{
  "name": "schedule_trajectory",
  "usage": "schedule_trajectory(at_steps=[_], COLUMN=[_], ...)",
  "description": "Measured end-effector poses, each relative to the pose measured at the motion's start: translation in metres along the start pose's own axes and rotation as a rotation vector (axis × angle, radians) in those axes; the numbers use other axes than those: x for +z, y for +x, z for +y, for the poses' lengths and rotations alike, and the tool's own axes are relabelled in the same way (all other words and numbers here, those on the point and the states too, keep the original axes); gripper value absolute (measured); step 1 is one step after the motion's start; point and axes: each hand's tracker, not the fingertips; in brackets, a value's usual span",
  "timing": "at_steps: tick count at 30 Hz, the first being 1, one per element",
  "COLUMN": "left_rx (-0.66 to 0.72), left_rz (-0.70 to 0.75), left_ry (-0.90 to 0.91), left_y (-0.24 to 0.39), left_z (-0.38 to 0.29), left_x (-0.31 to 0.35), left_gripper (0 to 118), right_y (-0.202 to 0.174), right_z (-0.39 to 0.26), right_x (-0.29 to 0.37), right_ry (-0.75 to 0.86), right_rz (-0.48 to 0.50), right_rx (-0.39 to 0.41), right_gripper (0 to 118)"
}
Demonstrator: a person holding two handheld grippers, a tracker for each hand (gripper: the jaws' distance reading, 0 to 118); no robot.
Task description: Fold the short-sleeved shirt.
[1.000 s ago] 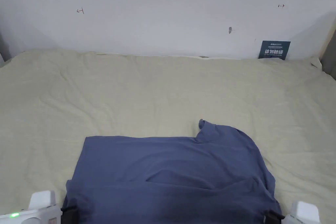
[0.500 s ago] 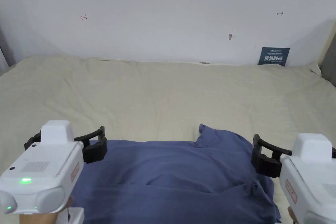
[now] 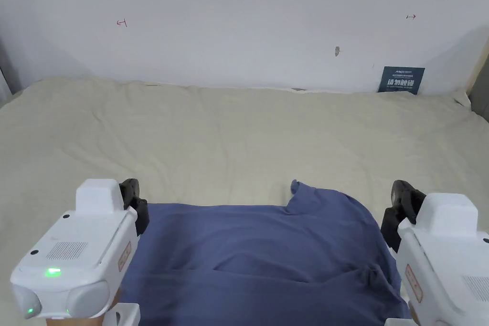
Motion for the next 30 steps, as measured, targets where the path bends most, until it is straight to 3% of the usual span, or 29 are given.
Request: schedule_trajectory(at_steps=[8, 9, 17, 18, 20, 21, 22, 24, 26, 30], left_rx=[-0.037, -0.036, 0.081, 0.093, 0.148, 0.166, 0.182, 0.177, 0.148, 0.11], left_rz=[0.01, 0.006, 0.019, 0.015, 0.031, 0.033, 0.044, 0.044, 0.054, 0.072], left_ry=[-0.103, -0.138, -0.426, -0.471, -0.53, -0.573, -0.606, -0.692, -0.709, -0.766], left_y=[-0.029, -0.036, -0.087, -0.093, -0.101, -0.105, -0.109, -0.108, -0.106, -0.109], left_z=[0.008, 0.009, -0.017, -0.023, -0.034, -0.04, -0.047, -0.059, -0.07, -0.099], left_x=[-0.079, -0.095, -0.232, -0.248, -0.269, -0.282, -0.293, -0.304, -0.312, -0.331], left_gripper=[0, 0, 1, 5, 60, 87, 113, 117, 116, 98], right_y=[-0.008, -0.02, -0.025, -0.025, -0.024, -0.023, -0.022, -0.02, -0.018, -0.013], right_z=[0.007, 0.018, 0.02, 0.02, 0.019, 0.009, 0.006, 0.004, -0.01, -0.02], right_x=[-0.016, -0.046, -0.061, -0.061, -0.062, -0.112, -0.123, -0.122, -0.163, -0.175], right_ry=[-0.015, -0.017, -0.057, -0.064, -0.083, -0.09, -0.097, -0.116, -0.131, -0.17], right_rz=[0.018, 0.02, 0.025, 0.023, 0.018, 0.015, 0.011, 0.001, -0.007, -0.026], right_rx=[0.015, 0.02, 0.042, 0.044, 0.047, 0.049, 0.052, 0.056, 0.053, 0.05], right_gripper=[2, 2, 2, 2, 2, 2, 2, 2, 2, 2])
